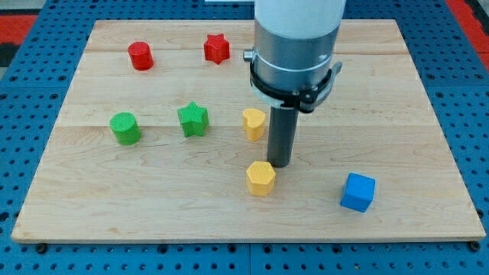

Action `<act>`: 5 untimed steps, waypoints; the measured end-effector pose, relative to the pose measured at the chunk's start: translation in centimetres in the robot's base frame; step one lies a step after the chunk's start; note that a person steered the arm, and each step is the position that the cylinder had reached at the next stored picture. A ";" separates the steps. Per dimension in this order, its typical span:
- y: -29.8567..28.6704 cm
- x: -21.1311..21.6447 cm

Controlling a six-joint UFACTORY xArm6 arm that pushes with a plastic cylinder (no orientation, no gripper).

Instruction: Move the yellow heart and green star horizontal to the yellow hexagon

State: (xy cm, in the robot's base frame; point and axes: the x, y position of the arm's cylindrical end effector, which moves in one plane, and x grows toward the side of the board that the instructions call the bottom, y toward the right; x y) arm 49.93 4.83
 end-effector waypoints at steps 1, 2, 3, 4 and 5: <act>3.2 -4.3; 2.3 -7.8; -2.3 -6.9; -5.4 -5.3; -8.0 -3.4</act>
State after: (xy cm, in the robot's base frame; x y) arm 46.53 -3.13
